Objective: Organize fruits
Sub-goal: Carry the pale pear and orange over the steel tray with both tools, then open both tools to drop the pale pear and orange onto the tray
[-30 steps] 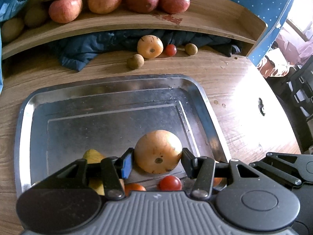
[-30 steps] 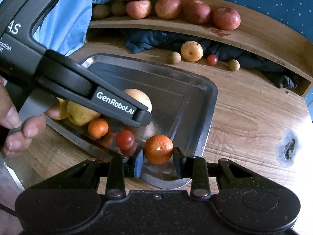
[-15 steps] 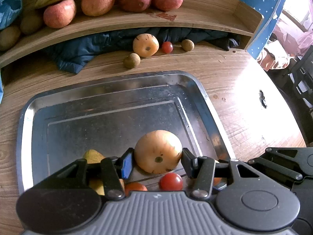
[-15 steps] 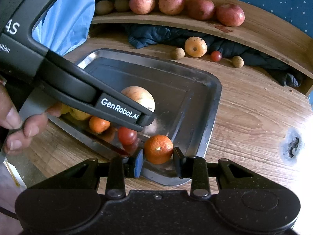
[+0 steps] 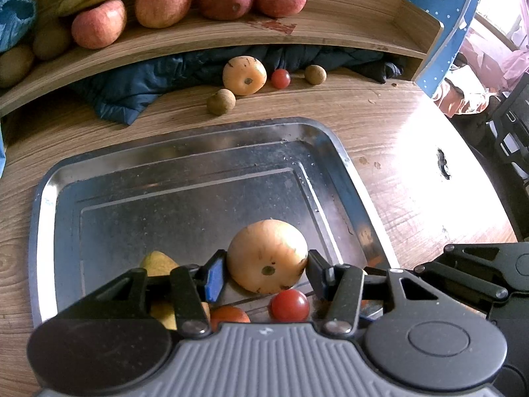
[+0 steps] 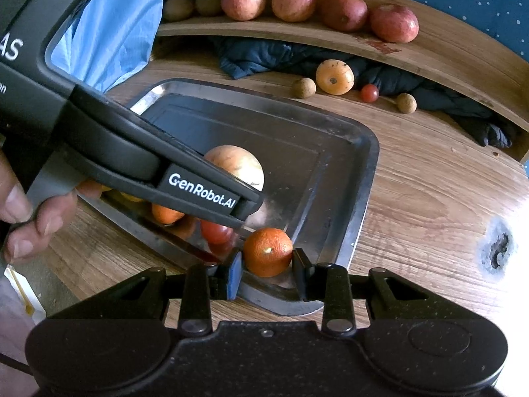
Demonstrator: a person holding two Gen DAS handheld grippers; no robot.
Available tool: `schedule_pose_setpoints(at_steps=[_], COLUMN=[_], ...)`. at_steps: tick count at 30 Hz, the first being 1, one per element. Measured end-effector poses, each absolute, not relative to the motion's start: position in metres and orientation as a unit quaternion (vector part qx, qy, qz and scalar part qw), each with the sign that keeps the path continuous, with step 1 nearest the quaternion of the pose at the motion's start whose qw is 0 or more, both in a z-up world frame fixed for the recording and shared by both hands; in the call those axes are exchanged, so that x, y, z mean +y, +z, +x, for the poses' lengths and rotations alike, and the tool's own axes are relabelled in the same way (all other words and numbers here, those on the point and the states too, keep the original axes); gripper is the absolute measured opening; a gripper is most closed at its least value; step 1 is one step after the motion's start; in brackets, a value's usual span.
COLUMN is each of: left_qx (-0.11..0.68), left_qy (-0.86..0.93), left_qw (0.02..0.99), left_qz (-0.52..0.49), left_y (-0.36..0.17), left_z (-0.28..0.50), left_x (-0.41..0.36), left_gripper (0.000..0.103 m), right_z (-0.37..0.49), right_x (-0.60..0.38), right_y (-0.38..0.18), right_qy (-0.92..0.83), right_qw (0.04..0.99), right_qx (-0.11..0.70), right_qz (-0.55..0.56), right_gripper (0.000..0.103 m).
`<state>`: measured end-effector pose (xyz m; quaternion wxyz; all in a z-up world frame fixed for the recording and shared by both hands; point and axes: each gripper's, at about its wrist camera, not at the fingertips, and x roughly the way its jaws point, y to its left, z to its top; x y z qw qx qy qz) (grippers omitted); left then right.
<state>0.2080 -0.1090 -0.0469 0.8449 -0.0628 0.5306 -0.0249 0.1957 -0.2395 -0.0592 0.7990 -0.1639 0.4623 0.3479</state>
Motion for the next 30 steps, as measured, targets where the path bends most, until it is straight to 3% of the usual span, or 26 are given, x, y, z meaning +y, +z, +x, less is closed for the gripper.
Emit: schedule_pose_setpoints(at_steps=[20, 30], left_qx=[0.535, 0.526], left_qy=[-0.033, -0.032], left_qw=[0.842, 0.847], left_qz=[-0.061, -0.072], left_y=[-0.0467, -0.0382], left_z=[0.2088, 0.2048], left_x=[-0.1072, -0.1071], left_gripper=[0.058, 0.074], right_z=[0.1951, 0.1942], right_x=[-0.238, -0.2427], right_y=[-0.0598, -0.0548], right_qy=[0.342, 0.338], right_qw=[0.8, 0.803], right_qx=[0.465, 0.465], right_qz=[-0.162, -0.155], right_gripper=[0.04, 0.055])
